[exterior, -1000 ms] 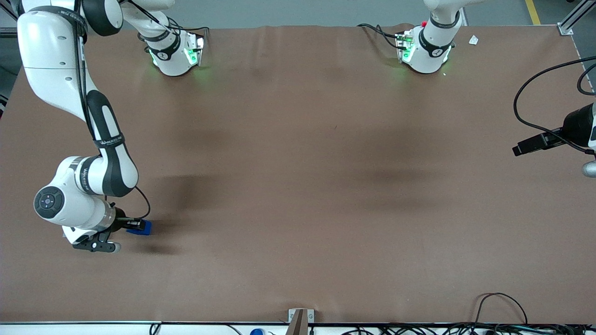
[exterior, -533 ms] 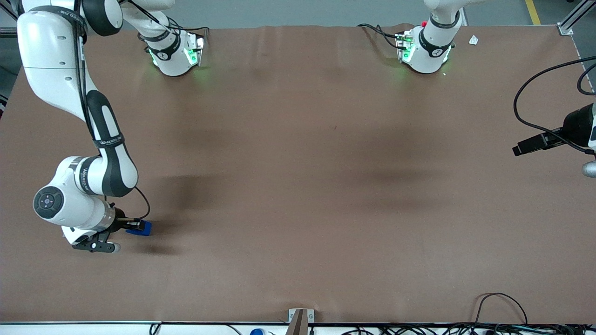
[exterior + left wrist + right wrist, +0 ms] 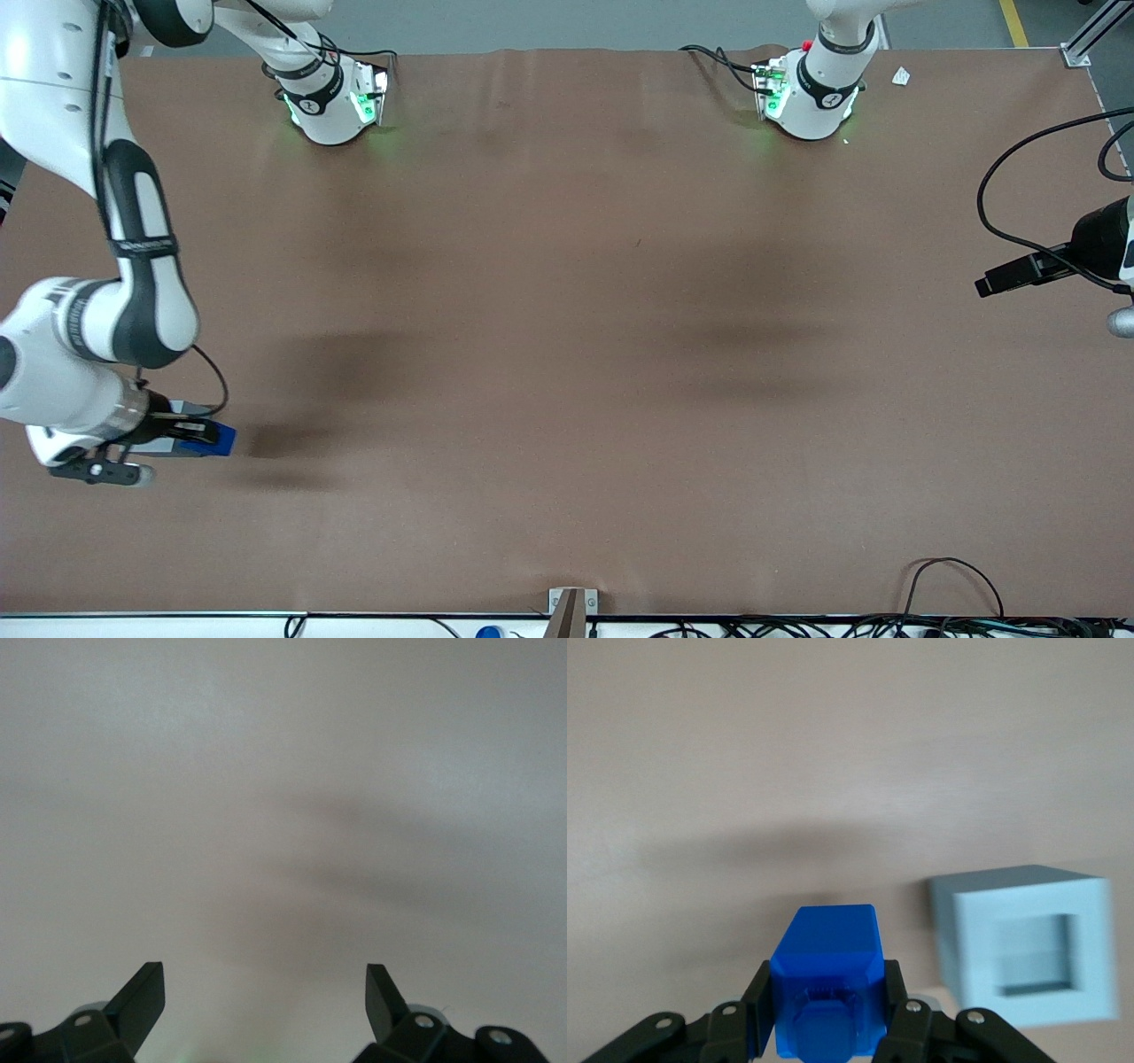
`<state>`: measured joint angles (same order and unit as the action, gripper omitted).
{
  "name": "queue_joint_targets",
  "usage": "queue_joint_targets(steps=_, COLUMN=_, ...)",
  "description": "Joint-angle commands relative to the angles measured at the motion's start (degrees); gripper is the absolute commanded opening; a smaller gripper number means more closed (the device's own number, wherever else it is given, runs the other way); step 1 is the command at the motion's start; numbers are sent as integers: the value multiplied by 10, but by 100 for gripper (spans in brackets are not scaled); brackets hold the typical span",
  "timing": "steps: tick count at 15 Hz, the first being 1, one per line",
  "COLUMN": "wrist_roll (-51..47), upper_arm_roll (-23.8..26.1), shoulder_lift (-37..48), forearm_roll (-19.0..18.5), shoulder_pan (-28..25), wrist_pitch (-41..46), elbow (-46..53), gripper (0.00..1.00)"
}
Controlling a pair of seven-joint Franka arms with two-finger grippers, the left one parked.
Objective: Insert blue part into gray base with right arm
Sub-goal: 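Carry the blue block over the gray base's opening, then lower the blue block into the gray base's square opening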
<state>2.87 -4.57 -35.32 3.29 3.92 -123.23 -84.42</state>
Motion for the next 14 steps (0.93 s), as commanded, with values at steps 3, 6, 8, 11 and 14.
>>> queue_joint_targets(steps=3, wrist_roll=106, upper_arm_roll=7, shoulder_lift=11, forearm_roll=5, shoulder_pan=62, wrist_pitch=16, elbow=1, gripper=1)
queue_joint_targets(steps=6, wrist_roll=147, upper_arm_roll=7, shoulder_lift=1, forearm_roll=5, shoulder_pan=78, wrist_pitch=13, elbow=1, gripper=0)
queue_joint_targets(steps=8, wrist_roll=153, upper_arm_roll=8, shoulder_lift=-5, forearm_roll=5, shoulder_pan=82, wrist_pitch=12, elbow=1, gripper=0)
queue_joint_targets(steps=11, wrist_roll=154, upper_arm_roll=9, shoulder_lift=-17, forearm_roll=8, shoulder_pan=94, wrist_pitch=2, elbow=1, gripper=0)
queue_joint_targets(steps=14, wrist_roll=151, upper_arm_roll=9, shoulder_lift=-20, forearm_roll=26, shoulder_pan=96, wrist_pitch=-4, elbow=1, gripper=0)
